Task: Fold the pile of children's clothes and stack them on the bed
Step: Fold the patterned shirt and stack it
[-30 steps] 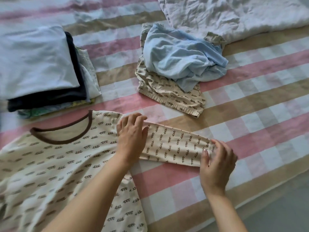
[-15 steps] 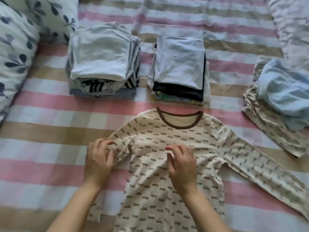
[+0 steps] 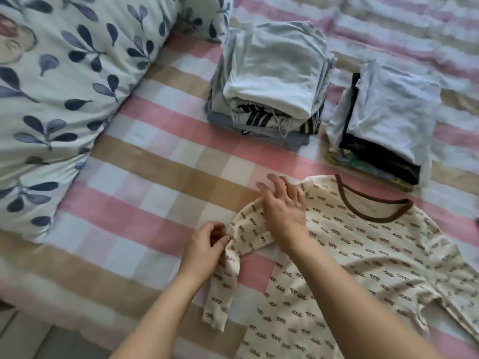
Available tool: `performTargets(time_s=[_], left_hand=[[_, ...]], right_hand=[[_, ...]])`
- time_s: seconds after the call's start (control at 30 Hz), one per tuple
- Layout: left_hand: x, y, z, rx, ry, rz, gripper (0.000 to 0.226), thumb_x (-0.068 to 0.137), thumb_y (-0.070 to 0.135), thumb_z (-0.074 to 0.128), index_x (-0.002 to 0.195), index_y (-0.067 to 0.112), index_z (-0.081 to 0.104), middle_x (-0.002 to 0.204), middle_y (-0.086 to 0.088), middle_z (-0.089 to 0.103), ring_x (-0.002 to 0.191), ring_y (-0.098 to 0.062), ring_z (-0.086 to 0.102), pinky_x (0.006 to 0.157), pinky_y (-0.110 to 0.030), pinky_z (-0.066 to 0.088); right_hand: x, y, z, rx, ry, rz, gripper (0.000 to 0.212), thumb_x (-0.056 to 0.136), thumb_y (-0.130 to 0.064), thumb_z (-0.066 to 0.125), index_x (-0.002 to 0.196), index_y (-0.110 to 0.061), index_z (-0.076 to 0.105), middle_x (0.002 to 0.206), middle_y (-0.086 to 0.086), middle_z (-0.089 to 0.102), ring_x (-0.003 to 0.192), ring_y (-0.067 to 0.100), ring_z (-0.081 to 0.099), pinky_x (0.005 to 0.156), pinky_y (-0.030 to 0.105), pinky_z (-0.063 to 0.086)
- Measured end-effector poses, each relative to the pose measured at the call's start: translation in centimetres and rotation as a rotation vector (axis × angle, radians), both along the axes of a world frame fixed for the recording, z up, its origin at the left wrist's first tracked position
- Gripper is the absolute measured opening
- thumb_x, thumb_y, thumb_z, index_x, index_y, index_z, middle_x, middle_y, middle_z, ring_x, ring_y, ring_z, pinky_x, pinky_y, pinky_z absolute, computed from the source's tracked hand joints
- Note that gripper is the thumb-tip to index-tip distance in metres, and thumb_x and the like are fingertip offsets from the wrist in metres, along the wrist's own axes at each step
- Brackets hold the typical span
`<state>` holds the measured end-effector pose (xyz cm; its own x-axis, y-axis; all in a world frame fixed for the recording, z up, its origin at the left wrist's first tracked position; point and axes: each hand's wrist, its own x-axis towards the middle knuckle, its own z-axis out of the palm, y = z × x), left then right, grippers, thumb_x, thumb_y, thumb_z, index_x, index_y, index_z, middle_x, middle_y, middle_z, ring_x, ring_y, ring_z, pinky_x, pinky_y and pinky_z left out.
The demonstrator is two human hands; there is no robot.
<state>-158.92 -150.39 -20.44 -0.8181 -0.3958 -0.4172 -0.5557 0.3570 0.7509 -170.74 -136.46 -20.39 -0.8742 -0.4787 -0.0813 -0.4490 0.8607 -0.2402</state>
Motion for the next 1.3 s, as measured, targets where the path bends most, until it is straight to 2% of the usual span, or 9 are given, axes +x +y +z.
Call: performTargets(time_s=[0.13, 0.33, 0.43, 0.57, 0.83, 0.93, 1.03, 1.2, 1.3], left_hand=[[-0.9, 0.8, 0.0, -0.108, -0.137, -0.148, 0.025, 0.075, 0.024, 0.073, 0.093, 0.02, 0.056, 0.088, 0.006, 0.051, 0.083, -0.012, 0.051, 0.067, -0.024, 0.039], [-0.5, 1.1, 0.4, -0.138, 0.014, -0.132, 0.028, 0.087, 0.018, 0.059, 0.069, 0.018, 0.037, 0.073, 0.005, 0.042, 0.066, -0.012, 0.04, 0.056, -0.016, 0.029], [-0.9, -0.6, 1.2, 0.051, 0.111, 0.083, 0.026, 0.088, 0.011, 0.058, 0.07, 0.017, 0.04, 0.063, 0.003, 0.044, 0.057, -0.01, 0.04, 0.051, -0.014, 0.033], [-3.0, -3.6, 1.7, -0.069, 0.198, 0.073, 0.026, 0.083, 0.011, 0.064, 0.074, 0.021, 0.042, 0.067, 0.006, 0.048, 0.061, -0.01, 0.044, 0.052, -0.017, 0.032], [-4.1, -7.7, 0.5, -0.25, -0.121, -0.124, 0.027, 0.082, 0.043, 0.064, 0.088, 0.017, 0.058, 0.084, 0.002, 0.059, 0.085, -0.02, 0.055, 0.068, -0.03, 0.037], [-3.3, -8.6, 0.3, -0.093, -0.065, -0.04, 0.035, 0.093, 0.046, 0.042, 0.08, 0.02, 0.061, 0.079, 0.004, 0.06, 0.079, -0.015, 0.054, 0.067, -0.029, 0.036], [-2.8, -9.4, 0.2, -0.013, -0.05, -0.04, 0.028, 0.093, 0.029, 0.051, 0.069, 0.018, 0.058, 0.067, 0.002, 0.059, 0.066, -0.013, 0.051, 0.06, -0.025, 0.038], [-2.2, -10.4, 0.6, -0.065, 0.056, -0.041, 0.023, 0.089, 0.017, 0.058, 0.066, 0.02, 0.055, 0.057, 0.009, 0.055, 0.055, -0.001, 0.047, 0.051, -0.012, 0.034], [-2.4, -11.6, 1.7, -0.192, 0.145, -0.034, 0.023, 0.087, 0.025, 0.061, 0.066, 0.025, 0.054, 0.058, 0.009, 0.058, 0.057, -0.002, 0.05, 0.056, -0.02, 0.038]], right_hand=[[-2.3, -0.1, -0.4, 0.159, -0.031, 0.085, 0.024, 0.091, -0.029, 0.047, 0.113, -0.024, 0.056, 0.118, 0.0, 0.052, 0.123, 0.022, 0.033, 0.109, 0.05, -0.013], [-3.9, 0.7, 0.2, 0.229, -0.115, 0.112, 0.026, 0.087, -0.043, 0.054, 0.098, -0.021, 0.06, 0.11, 0.0, 0.054, 0.117, 0.023, 0.037, 0.109, 0.055, -0.006], [-4.2, 0.9, 0.7, 0.076, -0.093, 0.038, 0.023, 0.088, -0.041, 0.055, 0.093, -0.019, 0.059, 0.102, -0.002, 0.063, 0.111, 0.021, 0.046, 0.111, 0.051, 0.002], [-4.6, 0.6, 0.7, -0.078, -0.025, -0.068, 0.021, 0.088, -0.037, 0.057, 0.093, -0.017, 0.059, 0.093, -0.001, 0.07, 0.1, 0.024, 0.054, 0.109, 0.047, 0.012], [-6.2, 1.8, 0.0, 0.173, -0.051, -0.098, 0.039, 0.082, -0.057, 0.049, 0.107, -0.029, 0.061, 0.117, -0.001, 0.059, 0.117, 0.023, 0.044, 0.11, 0.056, 0.012], [-7.1, 3.5, 0.4, 0.148, -0.068, -0.07, 0.048, 0.088, -0.059, 0.032, 0.108, -0.027, 0.062, 0.116, 0.001, 0.056, 0.121, 0.024, 0.038, 0.11, 0.056, 0.006], [-7.9, 4.3, 0.5, 0.126, -0.128, -0.059, 0.041, 0.093, -0.05, 0.032, 0.112, -0.026, 0.061, 0.117, 0.001, 0.055, 0.123, 0.023, 0.035, 0.111, 0.055, 0.006], [-8.9, 4.4, 0.4, 0.188, -0.211, -0.001, 0.032, 0.091, -0.049, 0.044, 0.105, -0.025, 0.061, 0.113, -0.001, 0.054, 0.119, 0.024, 0.036, 0.111, 0.053, 0.01], [-9.5, 4.6, 0.4, 0.025, -0.186, -0.047, 0.021, 0.088, -0.049, 0.05, 0.084, -0.028, 0.052, 0.091, -0.004, 0.059, 0.102, 0.021, 0.048, 0.098, 0.04, 0.02]])
